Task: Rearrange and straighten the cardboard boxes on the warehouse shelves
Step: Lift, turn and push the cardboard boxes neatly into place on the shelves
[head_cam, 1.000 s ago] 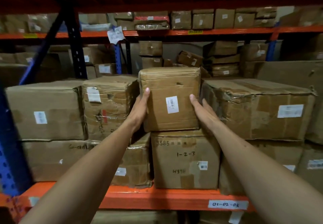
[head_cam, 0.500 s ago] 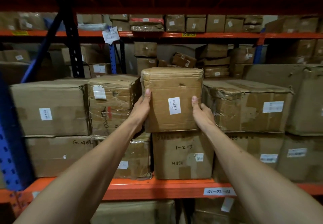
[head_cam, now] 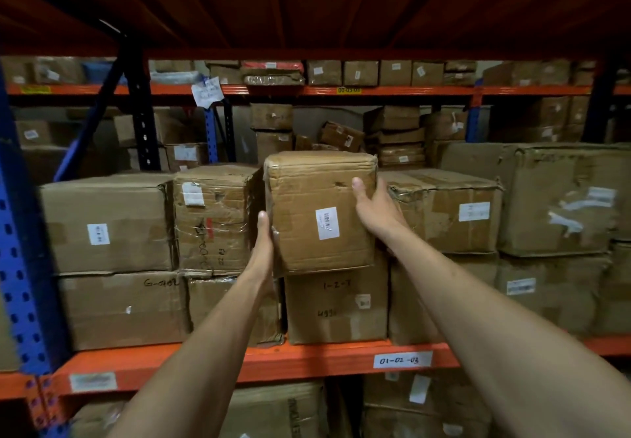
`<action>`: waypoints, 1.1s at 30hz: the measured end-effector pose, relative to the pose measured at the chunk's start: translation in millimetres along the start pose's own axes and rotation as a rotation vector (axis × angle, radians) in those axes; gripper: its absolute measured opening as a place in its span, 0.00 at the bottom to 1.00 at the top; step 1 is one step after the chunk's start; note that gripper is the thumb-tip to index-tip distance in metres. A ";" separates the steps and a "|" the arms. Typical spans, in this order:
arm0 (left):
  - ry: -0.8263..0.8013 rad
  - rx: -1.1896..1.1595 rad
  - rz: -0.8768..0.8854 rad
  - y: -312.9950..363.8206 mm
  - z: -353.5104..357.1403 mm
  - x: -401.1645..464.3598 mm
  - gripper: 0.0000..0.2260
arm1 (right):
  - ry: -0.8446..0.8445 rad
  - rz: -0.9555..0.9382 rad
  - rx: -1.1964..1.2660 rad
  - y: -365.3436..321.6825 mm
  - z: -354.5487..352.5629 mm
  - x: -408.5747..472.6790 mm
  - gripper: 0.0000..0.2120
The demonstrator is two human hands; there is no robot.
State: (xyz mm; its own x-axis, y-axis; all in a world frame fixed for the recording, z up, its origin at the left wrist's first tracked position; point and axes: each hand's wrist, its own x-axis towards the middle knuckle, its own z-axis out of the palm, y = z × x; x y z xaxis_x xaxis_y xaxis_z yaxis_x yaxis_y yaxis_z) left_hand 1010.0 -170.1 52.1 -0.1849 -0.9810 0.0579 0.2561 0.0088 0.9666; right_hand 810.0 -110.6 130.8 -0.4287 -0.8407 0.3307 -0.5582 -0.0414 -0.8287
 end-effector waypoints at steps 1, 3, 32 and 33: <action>0.001 -0.035 -0.057 -1.6 3.6 -2.2 0.36 | -0.014 -0.053 -0.040 -14.5 -3.9 2.5 0.41; 0.025 -0.177 -0.147 -2.9 6.8 -1.2 0.41 | -0.013 -0.157 -0.149 -41.7 -9.1 10.6 0.45; 0.041 -0.916 -0.066 -9.8 38.1 19.9 0.18 | 0.097 0.046 0.321 -24.9 -36.8 51.8 0.34; 0.046 -0.893 -0.071 -6.6 37.9 12.8 0.18 | 0.122 0.054 0.342 -26.9 -35.4 48.4 0.30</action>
State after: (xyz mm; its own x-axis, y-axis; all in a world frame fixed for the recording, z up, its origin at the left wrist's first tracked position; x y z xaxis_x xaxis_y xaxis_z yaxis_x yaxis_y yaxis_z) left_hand 970.0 -175.3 55.9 -0.1950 -0.9805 -0.0232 0.8919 -0.1871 0.4117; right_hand 779.2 -131.1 185.0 -0.5442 -0.7768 0.3167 -0.2712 -0.1944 -0.9427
